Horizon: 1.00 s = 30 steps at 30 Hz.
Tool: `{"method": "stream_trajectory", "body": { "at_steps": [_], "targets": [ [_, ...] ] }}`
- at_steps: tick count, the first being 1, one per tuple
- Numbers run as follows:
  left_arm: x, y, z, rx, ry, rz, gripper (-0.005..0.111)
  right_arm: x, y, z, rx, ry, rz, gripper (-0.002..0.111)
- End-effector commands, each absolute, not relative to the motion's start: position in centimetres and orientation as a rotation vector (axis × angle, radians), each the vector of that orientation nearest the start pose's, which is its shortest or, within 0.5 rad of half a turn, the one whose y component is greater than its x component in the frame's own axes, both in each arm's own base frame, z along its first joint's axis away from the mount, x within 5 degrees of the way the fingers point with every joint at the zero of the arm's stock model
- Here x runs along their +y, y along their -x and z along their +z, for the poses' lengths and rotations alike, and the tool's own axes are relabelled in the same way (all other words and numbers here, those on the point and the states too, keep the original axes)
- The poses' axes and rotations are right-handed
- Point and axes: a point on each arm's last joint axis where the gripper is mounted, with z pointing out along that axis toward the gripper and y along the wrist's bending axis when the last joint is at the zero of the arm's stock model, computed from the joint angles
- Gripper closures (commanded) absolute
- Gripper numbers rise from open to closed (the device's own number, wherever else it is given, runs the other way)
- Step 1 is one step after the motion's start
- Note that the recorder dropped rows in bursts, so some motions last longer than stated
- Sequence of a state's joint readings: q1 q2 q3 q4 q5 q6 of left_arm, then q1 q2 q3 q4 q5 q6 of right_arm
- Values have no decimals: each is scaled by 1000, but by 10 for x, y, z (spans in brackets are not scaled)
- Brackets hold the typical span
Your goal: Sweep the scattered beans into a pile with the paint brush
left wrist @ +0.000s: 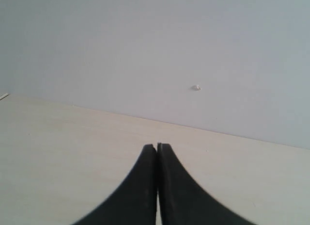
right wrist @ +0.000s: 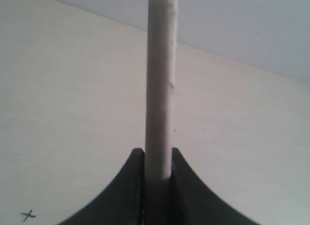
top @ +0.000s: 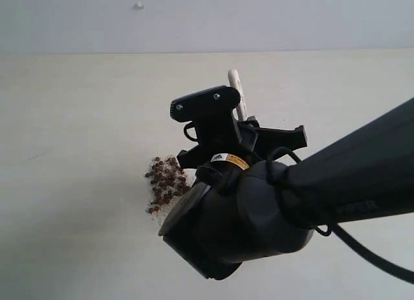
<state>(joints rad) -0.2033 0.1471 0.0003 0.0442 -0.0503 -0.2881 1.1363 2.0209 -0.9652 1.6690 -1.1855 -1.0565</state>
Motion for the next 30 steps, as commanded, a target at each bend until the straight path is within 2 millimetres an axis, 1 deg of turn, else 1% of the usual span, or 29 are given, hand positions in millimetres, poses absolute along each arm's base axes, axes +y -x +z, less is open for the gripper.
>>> {"method": "stream_trajectory", "body": {
  "at_steps": [1,4,7,9,11,15,19,21,24,28,30],
  "targets": [
    [-14,-67,209,1587,32,-362,107,272,-214,123,2002,124,-340,108],
    [-14,-67,209,1587,32,-362,107,280,-216,124,2017,71,-253,108],
    [-14,-67,209,1587,32,-362,107,297,-222,128,2028,43,-169,108],
    [-14,-67,209,1587,32,-362,107,305,-225,128,2036,31,-130,108],
    [-14,-67,209,1587,32,-362,107,318,-230,126,2036,23,-99,108],
    [-14,-67,209,1587,32,-362,107,332,-237,125,2020,1,-74,108],
    [-14,-67,209,1587,32,-362,107,344,-244,134,1974,-29,-70,108],
    [-14,-67,209,1587,32,-362,107,345,-247,141,1941,-20,-112,108],
    [-14,-67,209,1587,32,-362,107,337,-245,158,1864,-38,-256,108],
    [-14,-67,209,1587,32,-362,107,336,-240,167,1903,54,-339,108],
    [-14,-67,209,1587,32,-362,107,336,-239,170,1904,65,-343,108]
  ]
}}
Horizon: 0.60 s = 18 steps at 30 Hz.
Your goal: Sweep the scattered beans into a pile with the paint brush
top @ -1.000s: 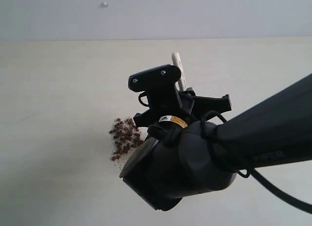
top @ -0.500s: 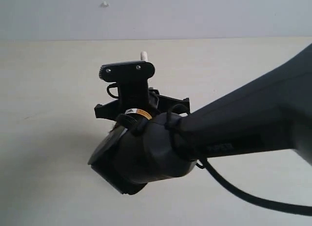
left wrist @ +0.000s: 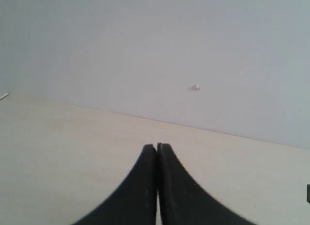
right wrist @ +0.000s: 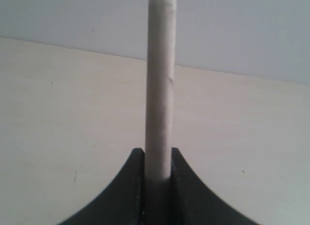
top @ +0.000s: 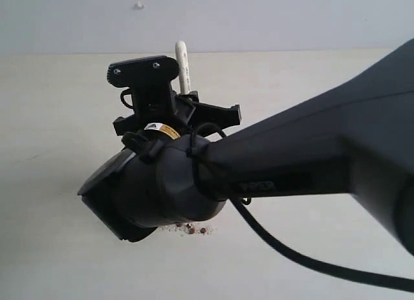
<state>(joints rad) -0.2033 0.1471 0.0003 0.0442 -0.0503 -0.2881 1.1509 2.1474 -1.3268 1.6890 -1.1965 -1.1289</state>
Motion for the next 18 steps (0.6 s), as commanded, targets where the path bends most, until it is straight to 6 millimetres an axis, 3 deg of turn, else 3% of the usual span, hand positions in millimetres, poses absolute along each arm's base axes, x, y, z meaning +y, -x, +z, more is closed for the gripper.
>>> {"method": "stream_trajectory", "body": {
  "at_steps": [1,8,14,18],
  "targets": [
    [-14,-67,209,1587,32,-362,107,337,-238,170,1898,71,-338,108],
    [-14,-67,209,1587,32,-362,107,337,-250,169,1816,138,-351,108],
    [-14,-67,209,1587,32,-362,107,322,-274,140,1828,141,-454,108],
    [-14,-67,209,1587,32,-362,107,321,-277,123,1842,140,-476,108]
  ]
}}
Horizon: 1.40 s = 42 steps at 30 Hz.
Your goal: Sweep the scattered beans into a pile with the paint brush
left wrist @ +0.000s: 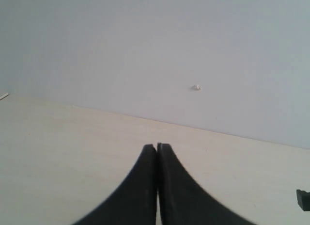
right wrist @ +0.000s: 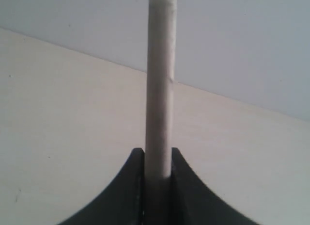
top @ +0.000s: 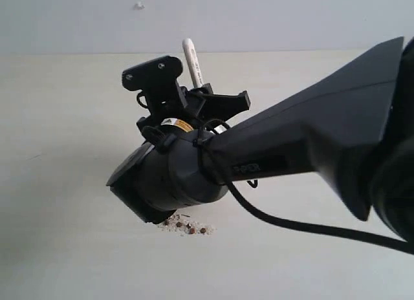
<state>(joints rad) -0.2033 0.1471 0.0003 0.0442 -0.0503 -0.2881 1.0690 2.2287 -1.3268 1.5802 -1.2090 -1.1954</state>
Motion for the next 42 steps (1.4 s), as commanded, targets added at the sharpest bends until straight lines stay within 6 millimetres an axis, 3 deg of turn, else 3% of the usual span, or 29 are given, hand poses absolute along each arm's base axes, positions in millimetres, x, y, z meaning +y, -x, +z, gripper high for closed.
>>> {"method": "stream_trajectory", "body": {
  "at_steps": [1,13,22,31,38,41,42],
  "targets": [
    [-14,-67,209,1587,32,-362,107,322,-276,122,1844,137,-462,108],
    [-14,-67,209,1587,32,-362,107,345,-259,119,1872,200,-282,108],
    [-14,-67,209,1587,32,-362,107,349,-258,124,1842,213,-246,108],
    [-14,-67,209,1587,32,-362,107,348,-245,181,1724,149,-230,108],
    [-14,-67,209,1587,32,-362,107,324,-232,226,1653,390,-426,108],
    [-14,-67,209,1587,32,-362,107,313,-216,231,1594,652,-205,108],
    [-14,-67,209,1587,32,-362,107,309,-213,230,1582,662,-164,108]
  ]
}}
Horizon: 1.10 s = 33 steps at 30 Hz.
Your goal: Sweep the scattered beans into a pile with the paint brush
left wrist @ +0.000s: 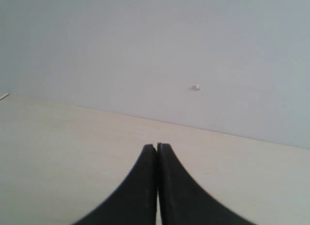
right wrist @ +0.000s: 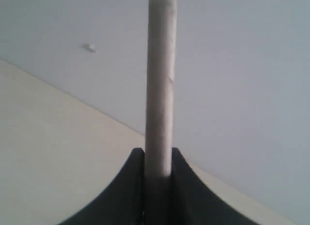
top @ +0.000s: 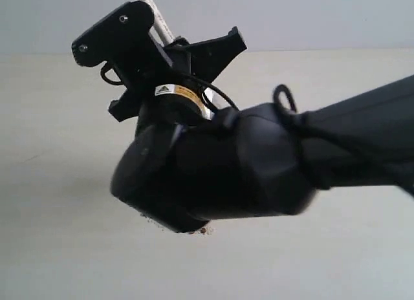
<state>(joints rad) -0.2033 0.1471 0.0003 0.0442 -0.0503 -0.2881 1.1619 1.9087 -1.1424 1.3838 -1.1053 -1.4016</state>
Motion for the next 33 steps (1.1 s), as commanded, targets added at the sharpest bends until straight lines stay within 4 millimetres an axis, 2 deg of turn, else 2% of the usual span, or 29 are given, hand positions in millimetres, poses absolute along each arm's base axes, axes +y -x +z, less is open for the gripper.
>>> {"method": "stream_trajectory", "body": {
  "at_steps": [1,3,4,7,11,16,22,27,33],
  "targets": [
    [-14,-67,209,1587,32,-362,107,302,-209,230,1590,620,-118,108],
    [-14,-67,209,1587,32,-362,107,286,-206,230,1618,521,-108,108],
    [-14,-67,209,1587,32,-362,107,273,-203,223,1675,448,-134,108],
    [-14,-67,209,1587,32,-362,107,249,-199,201,1805,316,-224,108],
    [-14,-67,209,1587,32,-362,107,238,-188,170,1931,223,-250,108],
    [-14,-67,209,1587,32,-362,107,257,-172,150,1952,246,-200,108],
    [-14,-67,209,1587,32,-362,107,278,-171,132,1999,261,-165,108],
    [-14,-67,209,1587,32,-362,107,291,-173,127,2026,230,-94,108],
    [-14,-67,209,1587,32,-362,107,311,-177,131,2038,185,13,108]
  ]
}}
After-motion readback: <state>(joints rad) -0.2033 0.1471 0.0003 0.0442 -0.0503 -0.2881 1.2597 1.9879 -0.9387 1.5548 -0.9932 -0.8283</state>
